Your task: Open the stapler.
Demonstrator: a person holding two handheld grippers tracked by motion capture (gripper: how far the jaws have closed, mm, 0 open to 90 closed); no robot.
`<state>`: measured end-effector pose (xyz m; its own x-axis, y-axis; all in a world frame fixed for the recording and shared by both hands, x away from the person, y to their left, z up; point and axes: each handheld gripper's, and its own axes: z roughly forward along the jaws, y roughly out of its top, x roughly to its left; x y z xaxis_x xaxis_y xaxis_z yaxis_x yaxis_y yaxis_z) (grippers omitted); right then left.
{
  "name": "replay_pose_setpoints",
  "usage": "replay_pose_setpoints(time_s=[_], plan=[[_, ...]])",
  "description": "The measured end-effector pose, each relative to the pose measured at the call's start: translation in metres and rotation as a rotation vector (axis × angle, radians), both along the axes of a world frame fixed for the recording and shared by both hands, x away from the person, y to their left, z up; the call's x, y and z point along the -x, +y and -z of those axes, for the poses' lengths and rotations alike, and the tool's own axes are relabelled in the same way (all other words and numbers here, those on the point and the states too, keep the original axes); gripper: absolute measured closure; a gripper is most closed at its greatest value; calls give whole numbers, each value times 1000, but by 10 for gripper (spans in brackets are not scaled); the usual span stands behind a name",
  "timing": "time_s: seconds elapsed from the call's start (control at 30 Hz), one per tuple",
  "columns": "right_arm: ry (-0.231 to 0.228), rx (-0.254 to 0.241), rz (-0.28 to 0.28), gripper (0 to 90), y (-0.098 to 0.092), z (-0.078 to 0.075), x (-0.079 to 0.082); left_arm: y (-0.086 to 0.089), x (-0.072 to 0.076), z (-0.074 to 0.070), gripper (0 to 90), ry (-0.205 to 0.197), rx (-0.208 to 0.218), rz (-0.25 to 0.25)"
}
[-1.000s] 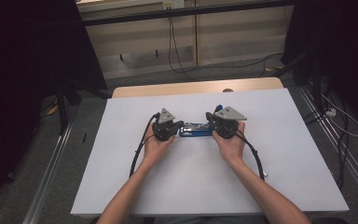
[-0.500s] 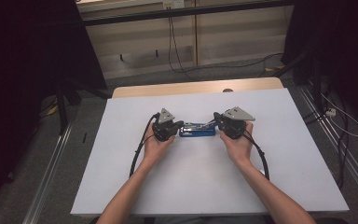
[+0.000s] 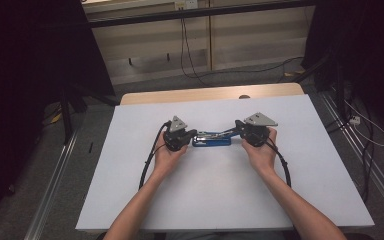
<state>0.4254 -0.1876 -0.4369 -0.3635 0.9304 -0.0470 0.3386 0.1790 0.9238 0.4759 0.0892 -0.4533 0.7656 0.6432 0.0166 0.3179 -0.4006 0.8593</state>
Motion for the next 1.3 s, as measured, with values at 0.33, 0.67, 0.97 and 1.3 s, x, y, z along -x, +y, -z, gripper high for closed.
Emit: replay_pose_setpoints(time_s=[0.33, 0.67, 0.97, 1.3], plan=[[29, 10, 0, 900, -14, -1, 0, 1, -1, 0, 900, 5, 6, 3], [52, -2, -21, 900, -27, 4, 5, 1, -1, 0, 900, -1, 1, 5], [76, 6, -34, 900, -33, 8, 9, 2, -2, 1, 900, 15, 19, 5], [94, 15, -39, 900, -32, 10, 7, 2, -2, 0, 900, 15, 16, 6]])
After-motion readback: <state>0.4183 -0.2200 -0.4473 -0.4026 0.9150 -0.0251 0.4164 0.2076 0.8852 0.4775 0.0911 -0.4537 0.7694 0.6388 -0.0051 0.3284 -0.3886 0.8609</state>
